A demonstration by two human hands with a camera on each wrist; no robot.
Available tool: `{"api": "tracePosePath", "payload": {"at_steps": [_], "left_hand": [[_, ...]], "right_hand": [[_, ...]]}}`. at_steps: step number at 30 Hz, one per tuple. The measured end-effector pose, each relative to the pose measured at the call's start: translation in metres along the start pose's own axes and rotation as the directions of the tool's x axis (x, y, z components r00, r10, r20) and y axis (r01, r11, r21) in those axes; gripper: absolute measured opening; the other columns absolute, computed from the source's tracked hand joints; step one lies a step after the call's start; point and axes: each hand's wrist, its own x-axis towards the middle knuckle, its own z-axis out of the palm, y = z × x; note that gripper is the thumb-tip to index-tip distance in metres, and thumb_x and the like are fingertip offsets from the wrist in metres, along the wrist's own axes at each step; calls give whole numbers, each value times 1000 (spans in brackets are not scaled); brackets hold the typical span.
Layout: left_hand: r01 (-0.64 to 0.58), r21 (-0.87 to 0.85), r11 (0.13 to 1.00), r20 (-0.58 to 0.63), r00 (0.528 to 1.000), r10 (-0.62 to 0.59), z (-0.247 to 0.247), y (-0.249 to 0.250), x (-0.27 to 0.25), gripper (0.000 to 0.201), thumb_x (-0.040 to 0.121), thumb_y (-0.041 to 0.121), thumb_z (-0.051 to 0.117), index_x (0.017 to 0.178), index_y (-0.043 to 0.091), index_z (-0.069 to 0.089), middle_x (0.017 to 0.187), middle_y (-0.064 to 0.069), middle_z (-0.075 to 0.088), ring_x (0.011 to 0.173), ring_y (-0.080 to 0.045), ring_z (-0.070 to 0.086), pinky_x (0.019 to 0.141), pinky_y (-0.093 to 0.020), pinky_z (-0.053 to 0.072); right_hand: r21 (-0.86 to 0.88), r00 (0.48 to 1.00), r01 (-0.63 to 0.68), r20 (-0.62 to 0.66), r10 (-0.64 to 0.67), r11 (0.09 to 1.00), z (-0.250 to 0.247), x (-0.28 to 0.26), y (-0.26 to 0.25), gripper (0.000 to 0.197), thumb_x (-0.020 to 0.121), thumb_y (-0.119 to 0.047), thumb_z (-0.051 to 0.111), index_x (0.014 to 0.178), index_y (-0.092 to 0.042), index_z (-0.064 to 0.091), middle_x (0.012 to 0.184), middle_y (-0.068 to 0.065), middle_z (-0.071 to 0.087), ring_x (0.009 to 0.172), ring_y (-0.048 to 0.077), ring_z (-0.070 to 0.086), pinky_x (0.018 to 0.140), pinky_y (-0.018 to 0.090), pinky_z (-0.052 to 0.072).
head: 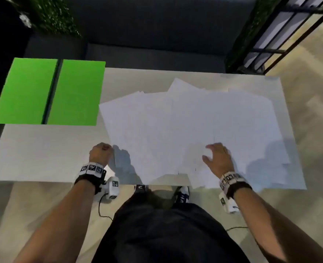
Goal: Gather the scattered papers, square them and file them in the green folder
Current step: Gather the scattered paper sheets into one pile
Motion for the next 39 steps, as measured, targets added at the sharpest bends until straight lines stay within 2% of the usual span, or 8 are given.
{"api": "tracePosePath", "payload": {"at_steps": [3, 7, 17, 22, 28, 31, 34, 39], "left_hand": [[164, -104, 981, -92, 981, -173, 3, 19, 2, 41, 88, 28, 71, 124, 8, 68, 128, -18, 67, 119, -34, 62, 99, -35, 48], [278, -231, 932, -46, 954, -296, 21, 42, 7, 63, 83, 26, 78, 138, 3, 55, 139, -20, 58, 122, -33, 60, 95, -34, 47], [395, -227, 890, 38, 917, -397, 48, 56, 31, 92, 57, 49, 86, 131, 8, 50, 129, -6, 61, 113, -30, 62, 93, -38, 49], [215, -140, 966, -8, 976, -218, 46, 62, 15, 33, 82, 30, 76, 104, 6, 69, 105, -11, 72, 83, -26, 60, 71, -29, 49], [184, -363, 914, -25, 978, -207, 52, 63, 6, 41, 82, -3, 67, 121, -3, 56, 116, -21, 66, 104, -36, 64, 75, -32, 47], [222, -483, 847, 29, 971, -238, 56, 71, 4, 61, 74, 21, 85, 124, 1, 58, 118, -12, 66, 99, -31, 64, 78, -30, 50], [227, -352, 908, 70, 974, -216, 61, 83, 2, 75, 64, 42, 92, 121, 4, 64, 115, -9, 69, 105, -27, 67, 81, -29, 52], [223, -227, 948, 122, 972, -199, 72, 104, 4, 76, 62, 45, 92, 118, 1, 63, 116, -12, 70, 107, -30, 67, 82, -31, 56]], "right_hand": [[-99, 985, -118, 116, 130, 988, 4, 25, -10, 80, 87, -55, 65, 154, -38, 25, 166, 10, 5, 153, 36, 9, 117, 60, 26], [-148, 957, -169, 213, 198, 975, 18, 41, -12, 97, 83, -59, 68, 153, -53, 1, 164, 1, -26, 153, 38, -12, 110, 73, 22], [-200, 920, -111, 350, 177, 973, 35, 29, -8, 97, 88, -53, 67, 155, -51, -3, 163, 6, -29, 152, 41, -14, 117, 61, 27], [-160, 913, -128, 367, 179, 979, 33, 21, -15, 96, 89, -47, 68, 155, -50, -1, 162, 4, -31, 152, 38, -18, 117, 60, 25], [-172, 920, -114, 354, 169, 979, 33, 15, -16, 96, 89, -48, 68, 156, -48, -1, 163, 5, -30, 152, 38, -16, 119, 57, 26], [-169, 919, -116, 355, 170, 979, 34, 13, -17, 96, 89, -46, 68, 156, -49, -1, 162, 5, -31, 152, 37, -17, 119, 56, 27], [-161, 916, -126, 361, 177, 979, 34, 14, -18, 96, 90, -45, 68, 156, -49, -2, 162, 4, -32, 152, 37, -19, 118, 54, 26], [-148, 917, -119, 363, 166, 982, 32, 11, -20, 95, 90, -38, 70, 156, -49, 2, 163, 4, -31, 152, 36, -18, 116, 51, 31]]}}
